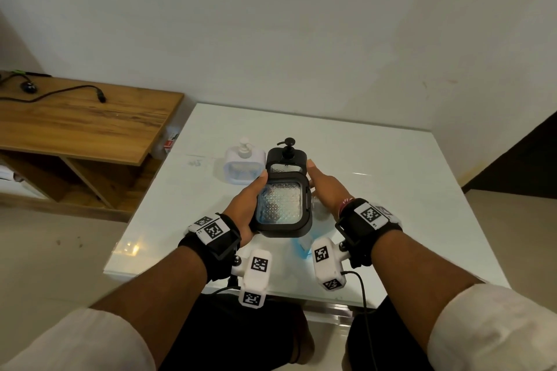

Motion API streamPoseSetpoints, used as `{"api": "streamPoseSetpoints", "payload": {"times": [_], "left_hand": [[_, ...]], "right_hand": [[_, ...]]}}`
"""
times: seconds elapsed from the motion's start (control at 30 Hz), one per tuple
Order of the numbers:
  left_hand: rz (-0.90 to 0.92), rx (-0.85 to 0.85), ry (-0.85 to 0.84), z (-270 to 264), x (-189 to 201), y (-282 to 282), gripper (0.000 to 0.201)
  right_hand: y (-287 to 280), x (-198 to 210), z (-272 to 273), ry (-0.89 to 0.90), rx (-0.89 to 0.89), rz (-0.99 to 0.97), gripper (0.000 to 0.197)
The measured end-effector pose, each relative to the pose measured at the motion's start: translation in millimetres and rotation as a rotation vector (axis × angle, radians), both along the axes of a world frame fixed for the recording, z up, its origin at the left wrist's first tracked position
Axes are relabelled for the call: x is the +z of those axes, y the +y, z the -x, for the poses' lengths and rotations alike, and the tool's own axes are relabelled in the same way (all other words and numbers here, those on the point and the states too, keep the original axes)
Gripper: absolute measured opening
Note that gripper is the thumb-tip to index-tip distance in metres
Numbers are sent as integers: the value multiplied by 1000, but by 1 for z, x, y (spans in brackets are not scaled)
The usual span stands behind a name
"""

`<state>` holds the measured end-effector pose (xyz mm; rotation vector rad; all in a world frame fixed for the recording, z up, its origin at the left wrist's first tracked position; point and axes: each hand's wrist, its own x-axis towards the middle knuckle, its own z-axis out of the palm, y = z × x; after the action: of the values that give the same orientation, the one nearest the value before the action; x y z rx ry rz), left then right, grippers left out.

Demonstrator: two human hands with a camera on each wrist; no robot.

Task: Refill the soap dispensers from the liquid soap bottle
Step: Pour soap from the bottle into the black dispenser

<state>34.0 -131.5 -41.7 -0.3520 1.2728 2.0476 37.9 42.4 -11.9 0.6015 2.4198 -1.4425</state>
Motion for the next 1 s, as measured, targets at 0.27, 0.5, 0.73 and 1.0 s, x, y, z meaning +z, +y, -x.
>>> {"api": "streamPoseSetpoints", "payload": {"times": [0.27,0.5,0.73,1.0], "left_hand": [[17,7,2,4,1,-1,52],[12,15,-9,1,1,0,53],[7,19,-7,3,1,0,50],[11,18,-7,-1,7,3,50]], "right_hand": [[2,-4,8,-19,78,-196,71],[7,-4,5,6,52,-155,75],[1,-1,7,24,76,-149,76],[8,-8,9,-5,60,-252,74]]}}
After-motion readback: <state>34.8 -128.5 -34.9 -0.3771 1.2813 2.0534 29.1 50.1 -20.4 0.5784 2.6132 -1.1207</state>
